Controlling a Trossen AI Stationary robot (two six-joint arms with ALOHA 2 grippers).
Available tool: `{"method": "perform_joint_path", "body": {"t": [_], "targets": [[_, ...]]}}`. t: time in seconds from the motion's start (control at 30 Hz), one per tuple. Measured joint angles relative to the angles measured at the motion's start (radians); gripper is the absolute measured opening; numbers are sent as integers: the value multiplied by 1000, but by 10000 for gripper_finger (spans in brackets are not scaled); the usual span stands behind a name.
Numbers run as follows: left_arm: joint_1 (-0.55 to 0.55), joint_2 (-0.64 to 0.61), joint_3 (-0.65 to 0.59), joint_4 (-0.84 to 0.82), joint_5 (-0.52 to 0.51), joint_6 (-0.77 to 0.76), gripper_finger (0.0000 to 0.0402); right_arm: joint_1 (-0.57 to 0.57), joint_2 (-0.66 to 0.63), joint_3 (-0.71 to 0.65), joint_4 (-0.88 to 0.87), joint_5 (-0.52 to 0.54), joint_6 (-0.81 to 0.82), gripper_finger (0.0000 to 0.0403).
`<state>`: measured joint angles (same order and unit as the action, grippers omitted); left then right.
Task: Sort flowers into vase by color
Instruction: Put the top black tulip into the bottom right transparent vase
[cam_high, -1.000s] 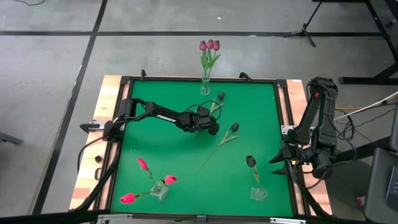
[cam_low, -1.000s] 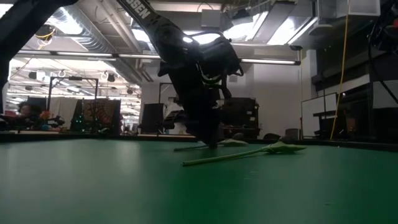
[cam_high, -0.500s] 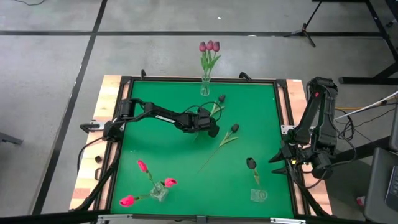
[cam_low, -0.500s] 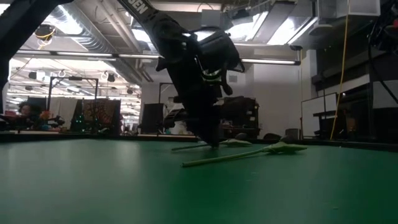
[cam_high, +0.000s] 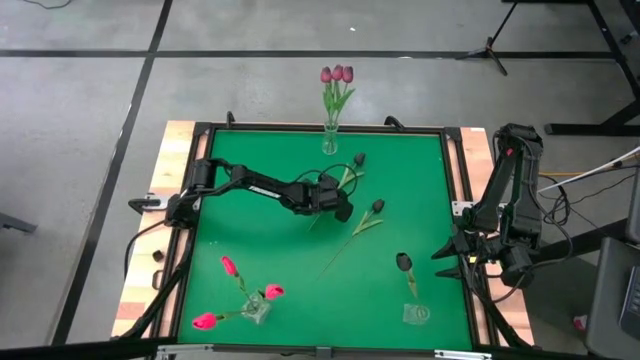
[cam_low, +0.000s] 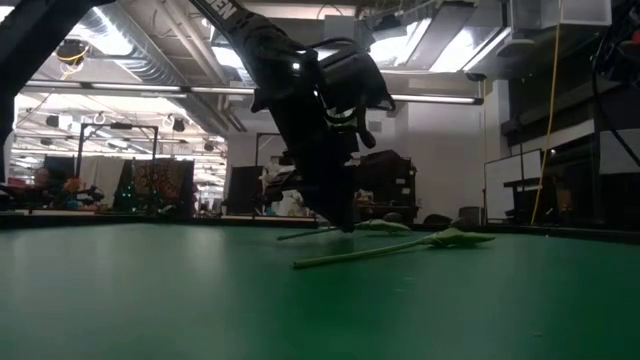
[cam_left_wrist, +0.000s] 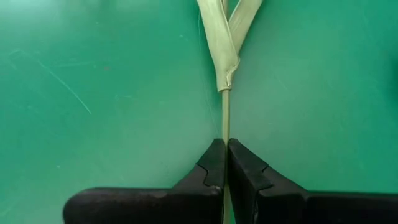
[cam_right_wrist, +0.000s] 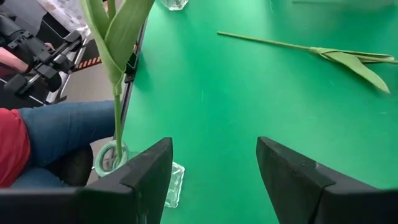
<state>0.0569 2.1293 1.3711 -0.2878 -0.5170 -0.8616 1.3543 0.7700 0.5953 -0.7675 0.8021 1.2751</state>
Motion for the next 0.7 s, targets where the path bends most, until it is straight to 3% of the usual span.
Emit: {"method": "perform_joint_path", "body": {"t": [0.23, 0.7], "targets": [[-2, -1, 1, 4, -9, 0, 1, 0, 0, 0, -10, 5, 0, 234], [-33, -4, 6, 69, -12, 9, 1, 0, 0, 0, -35, 128, 0, 234]]}}
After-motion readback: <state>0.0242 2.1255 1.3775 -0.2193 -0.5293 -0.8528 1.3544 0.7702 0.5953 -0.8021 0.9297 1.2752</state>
